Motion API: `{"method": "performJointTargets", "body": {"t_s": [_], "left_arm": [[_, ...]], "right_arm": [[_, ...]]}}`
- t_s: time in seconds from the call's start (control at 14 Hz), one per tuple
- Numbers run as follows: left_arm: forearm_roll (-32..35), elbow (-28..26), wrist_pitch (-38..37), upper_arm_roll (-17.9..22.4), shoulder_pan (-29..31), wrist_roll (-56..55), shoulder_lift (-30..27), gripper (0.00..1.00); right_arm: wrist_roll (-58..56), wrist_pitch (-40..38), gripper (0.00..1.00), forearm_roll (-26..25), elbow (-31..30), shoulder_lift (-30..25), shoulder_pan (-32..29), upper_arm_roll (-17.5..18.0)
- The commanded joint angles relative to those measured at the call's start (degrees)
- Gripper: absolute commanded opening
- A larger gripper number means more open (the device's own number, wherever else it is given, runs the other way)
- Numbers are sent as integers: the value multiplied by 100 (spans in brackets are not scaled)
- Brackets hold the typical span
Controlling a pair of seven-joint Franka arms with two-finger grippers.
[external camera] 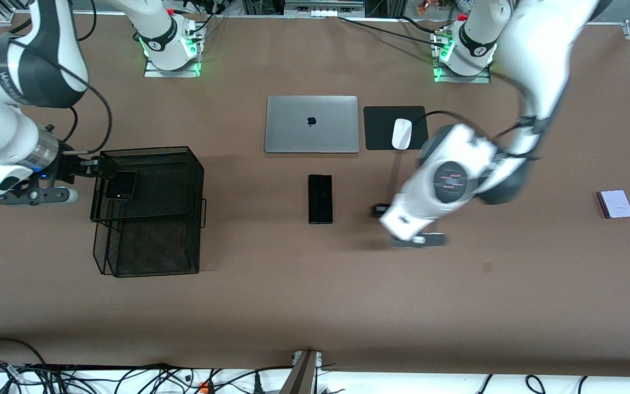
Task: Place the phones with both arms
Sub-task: 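Set the black smartphone at the table middle with the left gripper, then grasp the smartphone with the right gripper while the left gripper grasps the Huawei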
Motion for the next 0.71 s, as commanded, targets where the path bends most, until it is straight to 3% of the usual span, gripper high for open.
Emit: {"method": "performJointTargets", "body": {"t_s": [0.0,0.21,0.36,0.5,0.64], "left_arm": [[623,-321,-447,-57,925,866,-398,100],[634,-681,-124,-75,2233,2203,-460,100],[651,-1006,664,-31,3026,3151,-277,100],[669,-1165,1221,31,3773,3715,-31,100],[660,-1200,1266,48,4240,4051,41,100]], "right_arm": [[1022,-115,100,65,355,136,467,315],[2296,-62,100,74,932,741,1117,841],[3324,-44,100,57,1530,1268,1531,1194],[4073,69,100,57,2198,1892,1874,1370],[4478,428,100,48,2508,2411,2120,1415]]}}
